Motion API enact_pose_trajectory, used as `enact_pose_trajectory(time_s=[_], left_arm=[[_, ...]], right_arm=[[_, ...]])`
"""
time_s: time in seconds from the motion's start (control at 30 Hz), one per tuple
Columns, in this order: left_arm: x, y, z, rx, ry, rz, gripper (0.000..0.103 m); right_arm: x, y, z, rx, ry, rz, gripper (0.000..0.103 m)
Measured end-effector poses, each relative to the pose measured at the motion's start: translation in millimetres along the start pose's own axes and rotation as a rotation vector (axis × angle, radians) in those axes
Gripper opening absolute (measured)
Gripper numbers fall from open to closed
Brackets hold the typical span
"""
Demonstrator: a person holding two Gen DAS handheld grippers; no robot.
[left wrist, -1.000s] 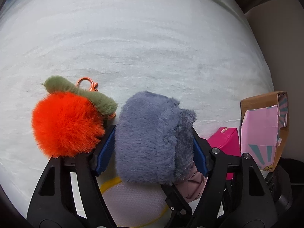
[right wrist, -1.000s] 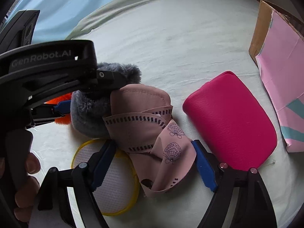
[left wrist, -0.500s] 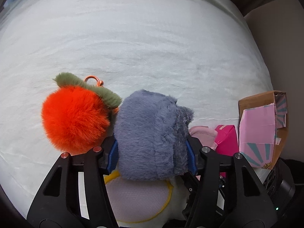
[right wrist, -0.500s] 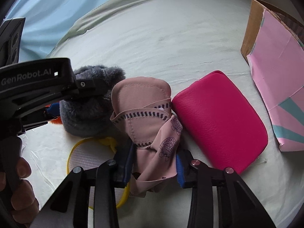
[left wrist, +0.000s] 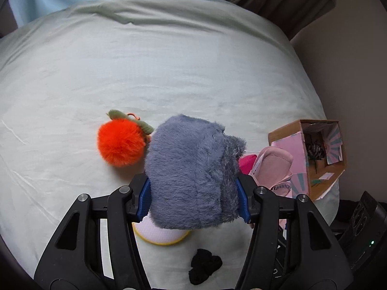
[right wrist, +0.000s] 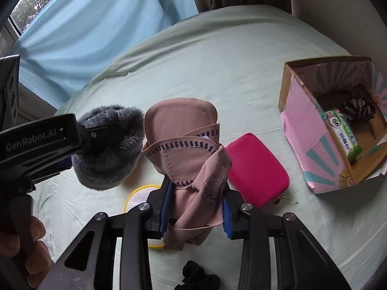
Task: Organize soft objects
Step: 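Grasp the grey fuzzy pouch with the left tool while the right grasps the pink mask, then carry the grey pouch and pink mask over the box with both tools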
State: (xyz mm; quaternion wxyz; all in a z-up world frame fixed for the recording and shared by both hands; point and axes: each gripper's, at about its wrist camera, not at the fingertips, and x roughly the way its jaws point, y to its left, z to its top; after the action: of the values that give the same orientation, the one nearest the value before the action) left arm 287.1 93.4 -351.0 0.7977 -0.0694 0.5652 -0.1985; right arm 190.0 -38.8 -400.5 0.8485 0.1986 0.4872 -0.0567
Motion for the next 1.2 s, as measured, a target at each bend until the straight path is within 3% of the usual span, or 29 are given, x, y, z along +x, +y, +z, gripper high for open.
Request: enact_pose_trajectory(time_s=[0.3, 0.57, 0.87, 1.2], left_arm=[[-92, -52, -8, 0.036, -0.084, 0.016, 0.053], [-123, -130, -9, 0.06, -0.14, 0.016, 0.053], [-83, -243, -14, 0.014, -0.115, 0.018, 0.053], [10, -333, -3, -0.004, -0.003, 0.033, 0.053]], right_arm=[[-99, -6, 30, -0.022, -0.084, 0.012, 0.032], [-171, -55, 66, -0.031, -0.138, 0.023, 0.032], [-202, -160, 117, -0.048, -0.095, 0.016, 0.032], [-168, -270, 166, -0.053, 0.05, -0.025, 0.032]])
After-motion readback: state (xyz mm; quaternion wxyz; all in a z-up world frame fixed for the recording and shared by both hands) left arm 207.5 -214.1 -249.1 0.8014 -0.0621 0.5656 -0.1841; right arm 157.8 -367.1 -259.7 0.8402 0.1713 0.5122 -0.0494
